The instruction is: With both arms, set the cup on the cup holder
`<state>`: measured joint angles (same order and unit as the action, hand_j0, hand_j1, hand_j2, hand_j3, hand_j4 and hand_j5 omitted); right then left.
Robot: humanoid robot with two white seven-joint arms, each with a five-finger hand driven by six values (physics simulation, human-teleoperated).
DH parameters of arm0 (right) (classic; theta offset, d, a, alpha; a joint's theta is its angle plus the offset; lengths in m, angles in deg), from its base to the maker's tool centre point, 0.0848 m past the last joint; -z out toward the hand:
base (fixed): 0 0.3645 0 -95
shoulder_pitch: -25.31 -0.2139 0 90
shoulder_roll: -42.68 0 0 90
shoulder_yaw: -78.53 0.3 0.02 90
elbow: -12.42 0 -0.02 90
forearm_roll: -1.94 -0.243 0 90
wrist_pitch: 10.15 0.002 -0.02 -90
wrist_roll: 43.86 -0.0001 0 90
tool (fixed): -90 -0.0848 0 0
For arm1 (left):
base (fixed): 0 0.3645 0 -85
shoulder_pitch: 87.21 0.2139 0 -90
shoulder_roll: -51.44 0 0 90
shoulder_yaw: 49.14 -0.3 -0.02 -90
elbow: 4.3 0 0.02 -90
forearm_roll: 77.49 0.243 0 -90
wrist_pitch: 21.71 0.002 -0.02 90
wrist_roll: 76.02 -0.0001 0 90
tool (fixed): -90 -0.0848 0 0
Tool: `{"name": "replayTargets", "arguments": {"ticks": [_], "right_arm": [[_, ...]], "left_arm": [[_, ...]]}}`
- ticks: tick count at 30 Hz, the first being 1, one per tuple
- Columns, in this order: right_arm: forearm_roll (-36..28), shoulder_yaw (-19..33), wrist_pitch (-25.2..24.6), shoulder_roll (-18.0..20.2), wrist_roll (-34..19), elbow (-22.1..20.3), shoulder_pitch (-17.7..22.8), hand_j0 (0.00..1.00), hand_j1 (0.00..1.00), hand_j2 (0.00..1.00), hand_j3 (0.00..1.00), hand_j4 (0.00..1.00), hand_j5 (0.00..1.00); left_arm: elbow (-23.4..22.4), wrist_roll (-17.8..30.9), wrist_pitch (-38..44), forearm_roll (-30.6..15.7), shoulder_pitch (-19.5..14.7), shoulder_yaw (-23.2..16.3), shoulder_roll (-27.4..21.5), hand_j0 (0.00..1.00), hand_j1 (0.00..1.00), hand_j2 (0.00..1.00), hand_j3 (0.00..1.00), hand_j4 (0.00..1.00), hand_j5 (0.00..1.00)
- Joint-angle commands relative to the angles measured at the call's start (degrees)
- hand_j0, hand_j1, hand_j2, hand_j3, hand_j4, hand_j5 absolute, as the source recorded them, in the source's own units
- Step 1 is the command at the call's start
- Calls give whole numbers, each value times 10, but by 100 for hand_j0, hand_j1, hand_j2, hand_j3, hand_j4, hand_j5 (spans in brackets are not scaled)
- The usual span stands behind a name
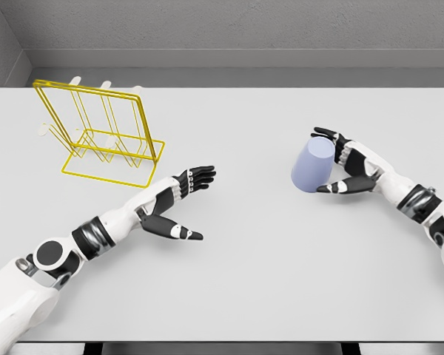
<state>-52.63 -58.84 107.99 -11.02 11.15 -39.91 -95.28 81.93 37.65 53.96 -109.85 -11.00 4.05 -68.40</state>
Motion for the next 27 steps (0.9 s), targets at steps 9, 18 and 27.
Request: {"name": "replayTargets", "arguments": {"ticks": [9,18,27], "right_arm": [[4,1,-1,-9,0,-1,-1,100,100,100,100,100,100],[10,1,-3,-13,0,-1,-2,99,99,99,99,99,99],[17,1,-13,-20,0,0,-4,82,82,82,82,82,82]], "left_arm": [[0,0,-1,-2,0,1,0,100,100,100,100,100,100],[0,0,-1,-3,0,1,0,100,100,100,100,100,100],[0,0,-2,-2,0,1,0,100,100,100,100,100,100]]}}
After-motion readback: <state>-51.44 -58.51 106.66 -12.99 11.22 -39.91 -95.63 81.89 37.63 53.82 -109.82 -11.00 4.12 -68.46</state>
